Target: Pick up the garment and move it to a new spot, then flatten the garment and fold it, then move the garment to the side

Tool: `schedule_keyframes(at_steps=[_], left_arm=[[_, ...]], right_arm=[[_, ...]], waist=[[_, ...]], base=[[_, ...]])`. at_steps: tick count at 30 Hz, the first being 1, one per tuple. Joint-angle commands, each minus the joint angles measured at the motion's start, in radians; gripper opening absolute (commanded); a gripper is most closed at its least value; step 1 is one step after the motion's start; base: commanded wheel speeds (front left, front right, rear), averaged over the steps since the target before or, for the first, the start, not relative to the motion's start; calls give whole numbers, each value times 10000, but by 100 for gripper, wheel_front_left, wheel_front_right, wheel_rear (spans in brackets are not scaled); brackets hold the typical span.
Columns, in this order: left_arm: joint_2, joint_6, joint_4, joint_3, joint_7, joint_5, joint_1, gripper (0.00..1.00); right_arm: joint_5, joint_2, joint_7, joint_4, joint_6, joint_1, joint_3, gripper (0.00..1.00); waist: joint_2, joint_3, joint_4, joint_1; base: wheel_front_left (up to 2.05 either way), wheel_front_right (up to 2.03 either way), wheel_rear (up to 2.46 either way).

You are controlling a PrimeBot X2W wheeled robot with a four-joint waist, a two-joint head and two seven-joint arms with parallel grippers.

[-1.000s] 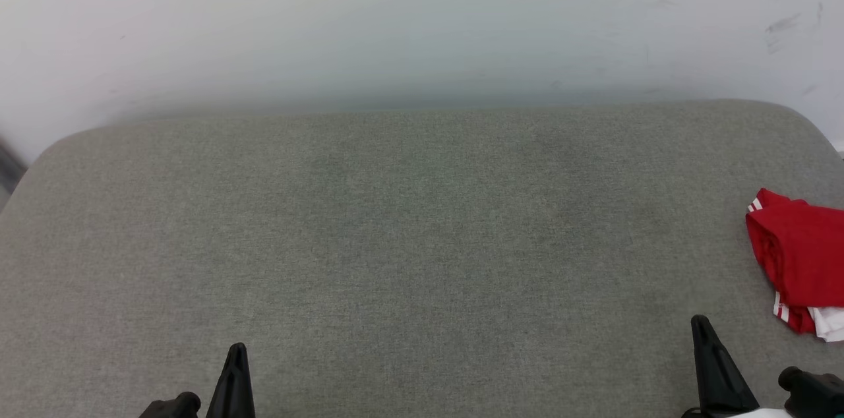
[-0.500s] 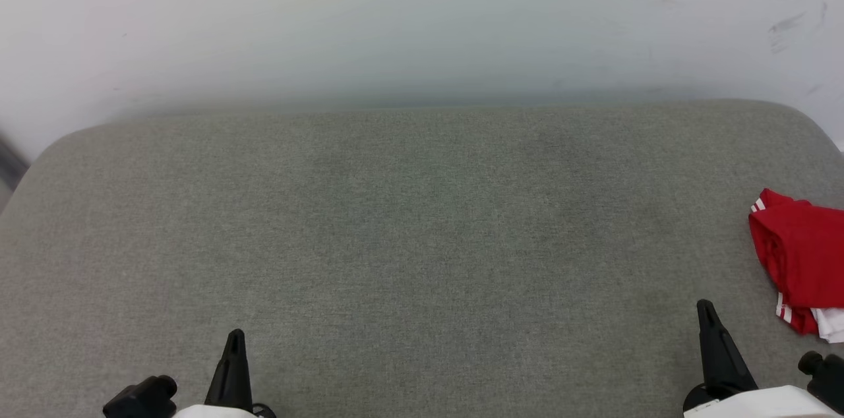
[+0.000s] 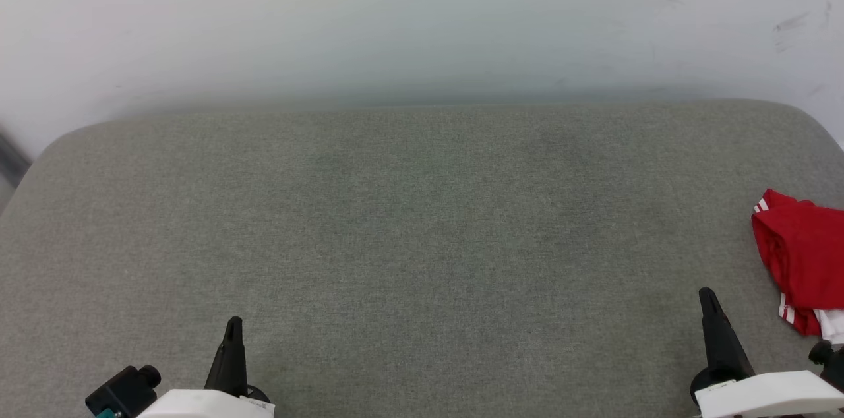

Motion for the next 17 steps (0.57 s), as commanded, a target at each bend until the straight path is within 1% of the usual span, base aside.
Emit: schedule_keyframes(at_steps=[1, 17], left_arm=[[68, -79, -46, 61, 76, -417, -264, 0], [85, -336, 190, 240, 546, -2466, -682, 0]], right_arm=[[411, -76, 102, -64, -2, -319, -35, 0], [2348, -62, 591, 117, -3, -668, -131, 0]], waist=[[0, 3, 6, 0], [0, 34, 54, 0]], base=[[0, 0, 0], [0, 0, 0]])
